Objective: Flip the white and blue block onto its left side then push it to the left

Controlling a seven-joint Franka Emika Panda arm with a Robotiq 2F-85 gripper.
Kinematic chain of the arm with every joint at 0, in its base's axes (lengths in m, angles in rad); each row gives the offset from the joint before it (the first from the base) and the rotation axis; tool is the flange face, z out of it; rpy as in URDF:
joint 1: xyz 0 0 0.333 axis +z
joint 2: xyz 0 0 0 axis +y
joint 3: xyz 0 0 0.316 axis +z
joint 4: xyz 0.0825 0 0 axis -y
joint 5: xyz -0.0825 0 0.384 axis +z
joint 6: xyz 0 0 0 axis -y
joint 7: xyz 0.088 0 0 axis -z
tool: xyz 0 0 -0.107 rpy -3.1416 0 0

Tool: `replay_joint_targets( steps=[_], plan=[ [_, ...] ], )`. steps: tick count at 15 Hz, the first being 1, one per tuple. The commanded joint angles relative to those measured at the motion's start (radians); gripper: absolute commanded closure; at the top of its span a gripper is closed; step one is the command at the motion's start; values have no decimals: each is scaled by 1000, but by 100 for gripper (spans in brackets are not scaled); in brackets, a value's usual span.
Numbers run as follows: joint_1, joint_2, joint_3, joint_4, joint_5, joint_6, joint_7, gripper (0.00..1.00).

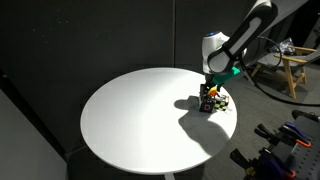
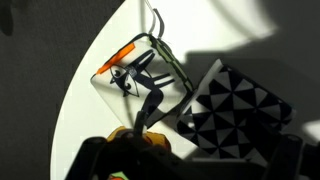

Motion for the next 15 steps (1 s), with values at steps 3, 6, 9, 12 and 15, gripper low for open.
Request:
replay_joint_targets(
  steps=[3,6,9,12,15],
  plan=[
    [18,12,-19,17,-31,3,33,0],
    [26,13,-25,17,-40,5,40,0],
    [36,11,-34,14,-58,7,54,0],
    [46,12,-41,13,-79,7,73,0],
    [52,11,-44,11,-93,7,86,0]
  ],
)
